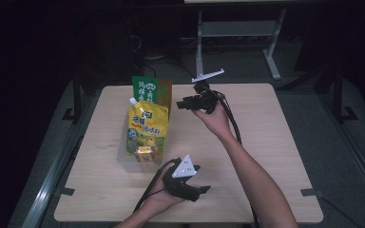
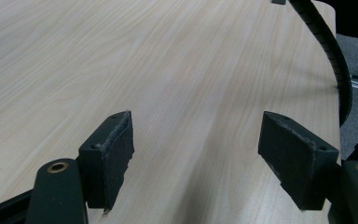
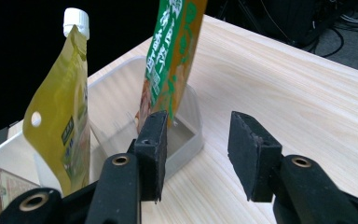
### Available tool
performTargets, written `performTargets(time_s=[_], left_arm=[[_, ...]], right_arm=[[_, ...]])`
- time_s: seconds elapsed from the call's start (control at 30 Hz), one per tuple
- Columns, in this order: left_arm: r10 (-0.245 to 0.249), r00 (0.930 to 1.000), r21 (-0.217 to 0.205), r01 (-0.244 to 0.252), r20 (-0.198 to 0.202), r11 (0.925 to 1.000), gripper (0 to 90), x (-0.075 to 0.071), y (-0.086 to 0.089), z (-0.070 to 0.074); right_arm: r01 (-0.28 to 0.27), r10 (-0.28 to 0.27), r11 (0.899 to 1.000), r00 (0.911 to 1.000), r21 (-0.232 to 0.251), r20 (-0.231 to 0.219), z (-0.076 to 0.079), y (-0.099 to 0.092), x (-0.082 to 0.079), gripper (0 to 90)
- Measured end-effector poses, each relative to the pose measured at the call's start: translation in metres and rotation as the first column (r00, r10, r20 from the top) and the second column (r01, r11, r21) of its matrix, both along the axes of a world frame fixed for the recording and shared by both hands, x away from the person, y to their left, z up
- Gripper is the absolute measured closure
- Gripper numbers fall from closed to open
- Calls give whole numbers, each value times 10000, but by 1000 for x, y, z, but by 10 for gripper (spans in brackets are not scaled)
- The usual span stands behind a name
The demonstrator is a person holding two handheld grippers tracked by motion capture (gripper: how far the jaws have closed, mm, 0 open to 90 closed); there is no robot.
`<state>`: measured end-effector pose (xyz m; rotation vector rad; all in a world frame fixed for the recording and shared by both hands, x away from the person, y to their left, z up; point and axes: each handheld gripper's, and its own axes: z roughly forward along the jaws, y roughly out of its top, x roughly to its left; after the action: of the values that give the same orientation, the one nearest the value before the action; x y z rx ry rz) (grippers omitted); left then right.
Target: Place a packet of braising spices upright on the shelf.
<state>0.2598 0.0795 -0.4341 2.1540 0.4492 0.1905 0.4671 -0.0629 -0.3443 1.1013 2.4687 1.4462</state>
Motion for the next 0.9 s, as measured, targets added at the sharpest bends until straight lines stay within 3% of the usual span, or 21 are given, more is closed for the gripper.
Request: performTargets(time_s=[0.53,0.9], left_arm=[[104,9999,-19,-104,100,9999,260,3,3,2],[88,9999,68,-89,142,9999,260,4,4,2]], right_arm=[[-76,84,9996,9994,258,-326,3,-30,-11,471],[-28,43,9994,9989,331,-457,-2,-42,-21,455]])
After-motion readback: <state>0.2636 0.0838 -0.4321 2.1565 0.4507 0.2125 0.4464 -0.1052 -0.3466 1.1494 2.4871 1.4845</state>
